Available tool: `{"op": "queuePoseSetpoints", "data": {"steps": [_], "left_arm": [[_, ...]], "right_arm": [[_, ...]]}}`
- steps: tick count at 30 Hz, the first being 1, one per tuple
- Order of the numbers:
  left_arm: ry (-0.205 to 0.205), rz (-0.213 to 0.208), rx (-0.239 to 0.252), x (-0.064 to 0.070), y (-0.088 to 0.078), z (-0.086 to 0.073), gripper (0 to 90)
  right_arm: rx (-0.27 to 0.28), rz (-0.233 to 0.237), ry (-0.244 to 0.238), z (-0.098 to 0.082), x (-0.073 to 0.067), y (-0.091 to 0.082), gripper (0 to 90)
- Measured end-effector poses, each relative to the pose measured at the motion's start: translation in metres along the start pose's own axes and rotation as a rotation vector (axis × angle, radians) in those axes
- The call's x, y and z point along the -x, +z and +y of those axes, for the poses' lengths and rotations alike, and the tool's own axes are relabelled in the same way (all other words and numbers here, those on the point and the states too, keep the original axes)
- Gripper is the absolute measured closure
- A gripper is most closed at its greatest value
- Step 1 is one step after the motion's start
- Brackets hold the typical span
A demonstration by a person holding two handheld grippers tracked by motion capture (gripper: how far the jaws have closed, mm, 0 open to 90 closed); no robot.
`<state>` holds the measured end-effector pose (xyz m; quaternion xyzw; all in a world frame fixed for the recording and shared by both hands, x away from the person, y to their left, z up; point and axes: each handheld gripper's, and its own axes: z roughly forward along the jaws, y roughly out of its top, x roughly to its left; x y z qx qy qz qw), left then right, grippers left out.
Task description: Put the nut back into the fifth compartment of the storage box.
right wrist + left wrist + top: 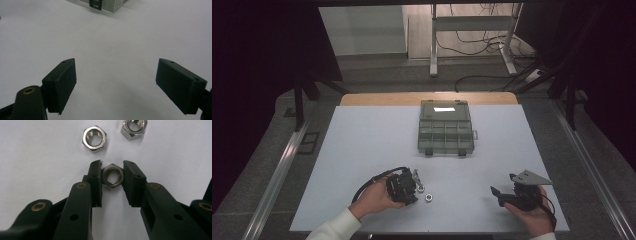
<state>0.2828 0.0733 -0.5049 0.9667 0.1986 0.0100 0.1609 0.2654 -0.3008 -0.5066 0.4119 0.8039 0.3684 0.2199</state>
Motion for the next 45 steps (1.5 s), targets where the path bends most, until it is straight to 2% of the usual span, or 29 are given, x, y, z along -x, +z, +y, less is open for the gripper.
{"op": "queuePoseSetpoints", "data": {"steps": [5, 9, 18, 23, 34, 38, 45], "left_arm": [[-0.015, 0.005, 0.024, -0.004, -0.007, 0.000, 70.2], [-0.034, 0.015, 0.070, -0.013, -0.022, 0.003, 70.2], [-0.056, 0.034, 0.119, -0.032, -0.045, 0.018, 70.2], [-0.073, 0.067, 0.154, -0.041, -0.055, 0.029, 70.2], [-0.108, 0.079, 0.134, -0.070, -0.059, 0.049, 70.2], [-0.143, 0.068, 0.131, -0.088, -0.057, 0.060, 70.2], [-0.178, 0.094, 0.135, -0.108, -0.053, 0.075, 70.2]], "right_arm": [[-0.001, -0.001, -0.001, 0.000, 0.000, 0.000, 17.0], [-0.004, 0.000, -0.002, 0.000, 0.000, 0.002, 17.0], [-0.002, 0.001, 0.001, 0.000, 0.001, 0.002, 17.0], [0.000, 0.002, 0.001, 0.000, 0.001, 0.002, 16.9], [0.000, 0.005, 0.001, 0.000, 0.001, 0.002, 16.8], [-0.002, 0.006, 0.002, 0.000, 0.001, 0.003, 16.7], [-0.005, 0.006, 0.002, 0.000, 0.002, 0.003, 16.7]]}}
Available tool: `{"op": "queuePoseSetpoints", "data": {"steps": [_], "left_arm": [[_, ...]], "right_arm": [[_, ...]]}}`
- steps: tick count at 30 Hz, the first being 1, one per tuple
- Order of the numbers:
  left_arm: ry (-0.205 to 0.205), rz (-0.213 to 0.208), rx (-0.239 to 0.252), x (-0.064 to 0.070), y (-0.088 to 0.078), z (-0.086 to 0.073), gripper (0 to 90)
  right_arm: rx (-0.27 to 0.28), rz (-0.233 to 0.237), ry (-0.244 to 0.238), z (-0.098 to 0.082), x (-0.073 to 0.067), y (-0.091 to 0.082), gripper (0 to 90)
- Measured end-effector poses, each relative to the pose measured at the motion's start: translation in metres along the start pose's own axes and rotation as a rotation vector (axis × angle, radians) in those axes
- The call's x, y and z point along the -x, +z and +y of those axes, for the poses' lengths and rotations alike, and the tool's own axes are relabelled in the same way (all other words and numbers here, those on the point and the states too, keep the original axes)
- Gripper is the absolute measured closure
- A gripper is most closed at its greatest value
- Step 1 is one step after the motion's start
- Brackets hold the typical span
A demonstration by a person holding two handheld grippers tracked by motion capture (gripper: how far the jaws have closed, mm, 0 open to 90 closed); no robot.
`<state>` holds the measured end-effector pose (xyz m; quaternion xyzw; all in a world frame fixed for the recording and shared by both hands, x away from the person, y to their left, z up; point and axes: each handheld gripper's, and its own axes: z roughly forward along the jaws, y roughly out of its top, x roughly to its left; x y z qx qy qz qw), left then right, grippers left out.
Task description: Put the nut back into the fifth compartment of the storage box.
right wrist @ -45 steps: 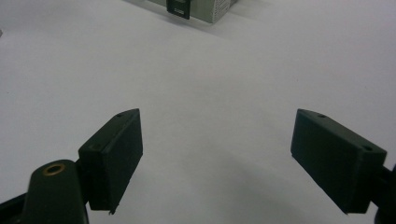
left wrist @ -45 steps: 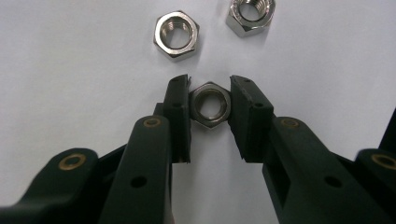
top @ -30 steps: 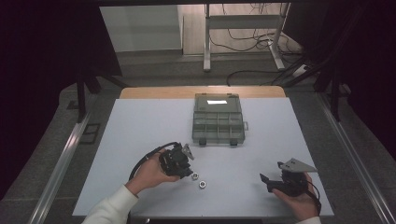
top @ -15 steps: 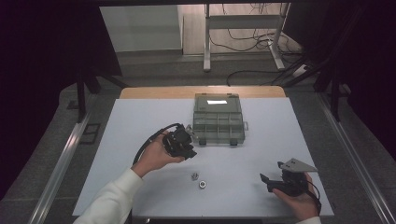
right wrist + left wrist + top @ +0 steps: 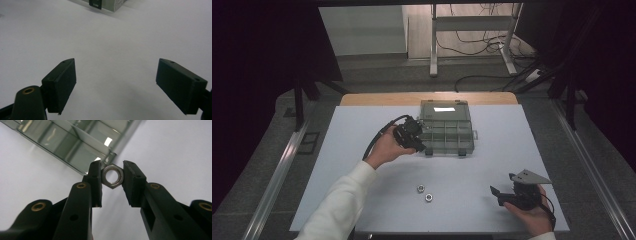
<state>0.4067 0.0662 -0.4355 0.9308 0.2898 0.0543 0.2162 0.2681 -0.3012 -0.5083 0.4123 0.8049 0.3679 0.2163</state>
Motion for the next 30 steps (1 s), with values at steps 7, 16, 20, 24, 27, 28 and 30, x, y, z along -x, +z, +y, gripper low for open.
{"op": "queuePoseSetpoints", "data": {"steps": [7, 16, 20, 24, 27, 28, 30], "left_arm": [[-0.016, 0.005, -0.013, -0.011, 0.009, 0.013, 70.2], [-0.028, 0.022, -0.030, -0.021, 0.024, 0.023, 70.2], [-0.035, 0.031, -0.036, -0.025, 0.033, 0.024, 70.1], [-0.038, 0.041, -0.051, -0.031, 0.043, 0.024, 70.1], [-0.038, 0.037, -0.062, -0.032, 0.048, 0.024, 70.1], [-0.039, 0.035, -0.062, -0.032, 0.049, 0.024, 70.0], [-0.038, 0.034, -0.060, -0.032, 0.050, 0.025, 70.0]], "right_arm": [[0.000, -0.003, 0.003, 0.000, 0.001, 0.000, 16.7], [-0.003, -0.001, 0.000, -0.001, 0.001, 0.001, 16.7], [-0.004, -0.001, -0.001, -0.001, 0.001, 0.002, 16.7], [-0.004, 0.000, 0.000, -0.001, 0.000, 0.002, 16.5], [-0.004, -0.001, -0.002, -0.001, 0.001, 0.002, 16.5], [-0.004, -0.001, -0.002, -0.001, 0.001, 0.002, 16.5], [-0.007, -0.001, -0.002, -0.001, 0.001, 0.002, 16.5]]}}
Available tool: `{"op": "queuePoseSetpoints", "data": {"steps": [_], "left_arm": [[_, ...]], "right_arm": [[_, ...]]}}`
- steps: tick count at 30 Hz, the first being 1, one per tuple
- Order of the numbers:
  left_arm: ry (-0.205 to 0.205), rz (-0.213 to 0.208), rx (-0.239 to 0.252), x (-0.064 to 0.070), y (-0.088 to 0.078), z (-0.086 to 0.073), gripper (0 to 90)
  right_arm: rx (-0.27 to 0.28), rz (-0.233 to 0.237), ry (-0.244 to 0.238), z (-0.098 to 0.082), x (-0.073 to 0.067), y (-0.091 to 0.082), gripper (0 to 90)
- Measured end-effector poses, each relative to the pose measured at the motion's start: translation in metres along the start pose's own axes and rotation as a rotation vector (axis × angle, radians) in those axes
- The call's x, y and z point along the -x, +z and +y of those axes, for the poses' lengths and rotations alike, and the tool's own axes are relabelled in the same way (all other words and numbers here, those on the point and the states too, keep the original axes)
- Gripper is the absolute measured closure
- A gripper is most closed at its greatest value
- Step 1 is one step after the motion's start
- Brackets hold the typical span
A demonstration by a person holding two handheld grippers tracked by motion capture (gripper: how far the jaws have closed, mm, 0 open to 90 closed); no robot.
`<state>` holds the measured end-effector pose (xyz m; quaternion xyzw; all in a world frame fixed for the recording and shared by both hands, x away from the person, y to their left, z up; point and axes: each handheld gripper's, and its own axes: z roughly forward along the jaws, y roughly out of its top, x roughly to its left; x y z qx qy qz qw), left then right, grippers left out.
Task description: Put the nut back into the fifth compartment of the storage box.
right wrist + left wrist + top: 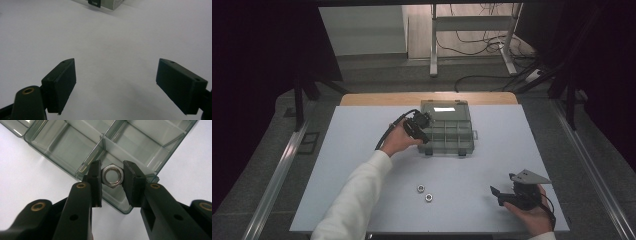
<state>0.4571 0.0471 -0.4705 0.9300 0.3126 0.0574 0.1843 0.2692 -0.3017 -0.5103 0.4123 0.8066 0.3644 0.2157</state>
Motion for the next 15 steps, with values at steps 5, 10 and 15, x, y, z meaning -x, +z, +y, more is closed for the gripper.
{"op": "queuePoseSetpoints", "data": {"steps": [5, 10, 15], "left_arm": [[0.001, -0.004, 0.006, 0.000, 0.000, 0.000, 67.8], [-0.009, 0.003, 0.064, 0.000, -0.011, -0.003, 38.4], [0.014, -0.014, 0.103, 0.011, -0.024, -0.013, 22.8]], "right_arm": [[-0.002, 0.000, -0.002, 0.000, 0.000, 0.000, 16.5], [-0.001, 0.001, -0.003, 0.000, 0.000, 0.001, 16.5], [-0.002, 0.001, -0.004, 0.000, 0.000, 0.000, 16.5]]}}
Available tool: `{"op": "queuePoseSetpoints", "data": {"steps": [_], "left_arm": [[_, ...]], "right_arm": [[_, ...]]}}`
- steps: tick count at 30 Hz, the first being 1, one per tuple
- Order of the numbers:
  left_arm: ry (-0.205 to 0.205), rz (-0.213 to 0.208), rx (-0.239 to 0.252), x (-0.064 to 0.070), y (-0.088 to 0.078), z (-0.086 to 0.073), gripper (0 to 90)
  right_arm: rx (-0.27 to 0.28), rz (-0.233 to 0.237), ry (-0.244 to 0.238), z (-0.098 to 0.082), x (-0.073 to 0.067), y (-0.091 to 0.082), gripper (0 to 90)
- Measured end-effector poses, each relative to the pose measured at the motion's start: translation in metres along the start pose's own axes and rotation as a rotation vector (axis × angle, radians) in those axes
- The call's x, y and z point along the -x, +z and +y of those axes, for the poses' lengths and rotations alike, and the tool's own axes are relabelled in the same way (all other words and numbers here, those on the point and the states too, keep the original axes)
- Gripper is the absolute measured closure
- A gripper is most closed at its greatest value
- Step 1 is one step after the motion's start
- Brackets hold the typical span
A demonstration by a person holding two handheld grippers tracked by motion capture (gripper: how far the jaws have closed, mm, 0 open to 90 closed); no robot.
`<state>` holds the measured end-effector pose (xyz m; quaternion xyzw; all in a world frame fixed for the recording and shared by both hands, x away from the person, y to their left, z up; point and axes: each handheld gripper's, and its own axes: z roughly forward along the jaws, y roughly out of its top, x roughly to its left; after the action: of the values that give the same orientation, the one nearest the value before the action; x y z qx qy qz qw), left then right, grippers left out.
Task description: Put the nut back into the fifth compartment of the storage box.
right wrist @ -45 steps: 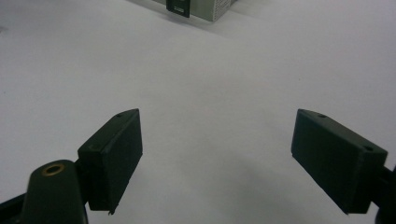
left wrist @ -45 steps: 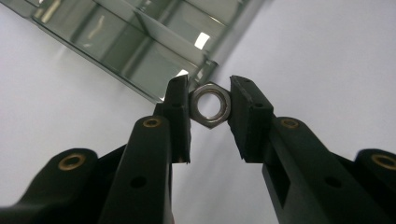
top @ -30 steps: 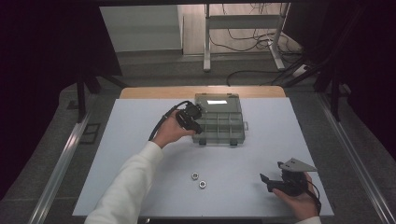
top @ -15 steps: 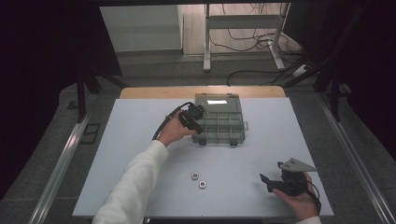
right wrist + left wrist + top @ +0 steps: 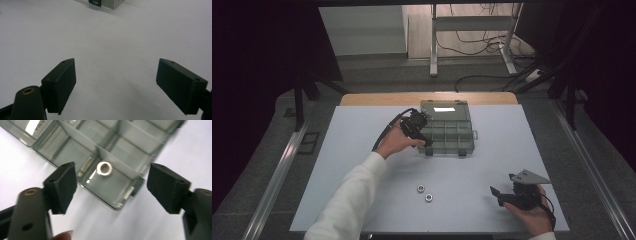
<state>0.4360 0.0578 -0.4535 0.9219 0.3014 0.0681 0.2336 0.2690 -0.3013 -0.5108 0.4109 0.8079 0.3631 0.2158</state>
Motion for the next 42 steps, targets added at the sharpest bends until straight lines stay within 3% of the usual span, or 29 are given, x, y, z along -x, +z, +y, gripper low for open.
{"op": "queuePoseSetpoints", "data": {"steps": [12, 18, 26, 35, 42], "left_arm": [[0.112, -0.013, 0.010, 0.050, -0.020, -0.045, 22.0], [0.139, -0.044, 0.001, 0.070, -0.022, -0.068, 22.7], [0.181, -0.101, -0.037, 0.082, -0.019, -0.085, 26.0], [0.230, -0.155, -0.099, 0.090, 0.001, -0.090, 27.5], [0.269, -0.168, -0.130, 0.098, 0.013, -0.087, 41.5]], "right_arm": [[0.000, -0.001, -0.003, 0.001, -0.002, 0.000, 16.5], [-0.001, -0.004, -0.001, 0.001, -0.002, 0.000, 16.5], [-0.002, -0.005, -0.002, 0.001, -0.003, 0.000, 16.5], [-0.006, -0.006, -0.003, 0.001, -0.003, 0.001, 16.5], [-0.003, -0.008, -0.003, 0.001, -0.003, 0.000, 16.5]]}}
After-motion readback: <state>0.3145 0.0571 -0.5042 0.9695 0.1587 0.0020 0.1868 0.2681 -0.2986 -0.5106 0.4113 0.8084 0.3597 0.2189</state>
